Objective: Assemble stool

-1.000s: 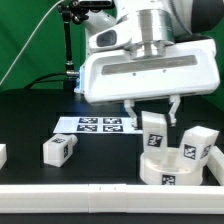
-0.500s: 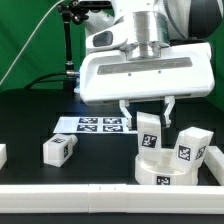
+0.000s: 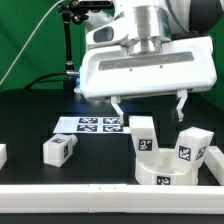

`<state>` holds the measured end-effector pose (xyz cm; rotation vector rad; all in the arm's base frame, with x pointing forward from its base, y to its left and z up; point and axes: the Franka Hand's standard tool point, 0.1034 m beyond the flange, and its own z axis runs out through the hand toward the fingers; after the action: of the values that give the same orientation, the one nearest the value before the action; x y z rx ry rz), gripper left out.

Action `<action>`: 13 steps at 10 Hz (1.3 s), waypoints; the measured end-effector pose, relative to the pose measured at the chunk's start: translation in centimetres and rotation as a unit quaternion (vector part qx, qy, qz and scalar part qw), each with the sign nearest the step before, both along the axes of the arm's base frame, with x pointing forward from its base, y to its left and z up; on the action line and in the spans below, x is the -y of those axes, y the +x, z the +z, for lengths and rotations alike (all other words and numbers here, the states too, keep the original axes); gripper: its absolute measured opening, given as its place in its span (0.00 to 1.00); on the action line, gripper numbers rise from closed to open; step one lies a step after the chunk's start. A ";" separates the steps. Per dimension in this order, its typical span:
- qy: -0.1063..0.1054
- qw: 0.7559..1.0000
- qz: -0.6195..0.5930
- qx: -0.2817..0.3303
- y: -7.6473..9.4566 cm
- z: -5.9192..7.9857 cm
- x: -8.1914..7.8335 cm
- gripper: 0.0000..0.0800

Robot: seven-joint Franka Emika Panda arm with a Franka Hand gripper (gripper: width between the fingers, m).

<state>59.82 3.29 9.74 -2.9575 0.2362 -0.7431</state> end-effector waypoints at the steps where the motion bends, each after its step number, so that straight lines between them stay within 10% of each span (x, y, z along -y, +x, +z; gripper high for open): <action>1: 0.001 1.000 0.000 -0.001 0.1 0.3 0.1 0.81; 13: 0.002 0.999 0.029 -0.036 0.0 0.9 0.8 0.81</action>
Offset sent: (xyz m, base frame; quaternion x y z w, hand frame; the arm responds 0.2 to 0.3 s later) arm 0.0061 -0.0186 0.0153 -0.0091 -0.0326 -0.0280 0.9990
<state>59.84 2.49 10.65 -2.9769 0.1559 -0.6297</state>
